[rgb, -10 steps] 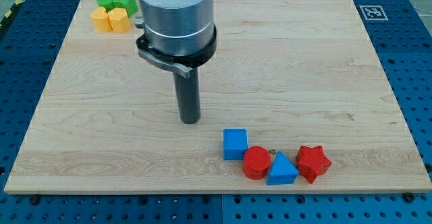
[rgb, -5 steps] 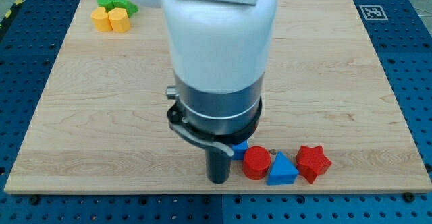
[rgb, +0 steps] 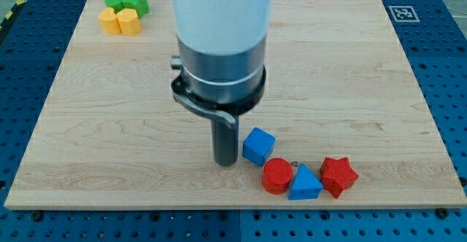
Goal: Push the blue cube above the red circle
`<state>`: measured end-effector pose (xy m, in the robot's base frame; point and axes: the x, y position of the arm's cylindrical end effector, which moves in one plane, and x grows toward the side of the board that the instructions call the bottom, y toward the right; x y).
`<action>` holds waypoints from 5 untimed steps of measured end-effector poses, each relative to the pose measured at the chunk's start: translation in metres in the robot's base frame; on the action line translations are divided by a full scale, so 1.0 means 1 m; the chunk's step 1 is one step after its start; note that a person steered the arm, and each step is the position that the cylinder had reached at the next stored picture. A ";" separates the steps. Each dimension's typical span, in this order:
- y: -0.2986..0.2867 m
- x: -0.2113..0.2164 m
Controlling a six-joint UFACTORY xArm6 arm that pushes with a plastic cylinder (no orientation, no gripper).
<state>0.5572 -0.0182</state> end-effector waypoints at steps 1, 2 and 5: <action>0.008 -0.029; 0.041 -0.031; 0.048 -0.059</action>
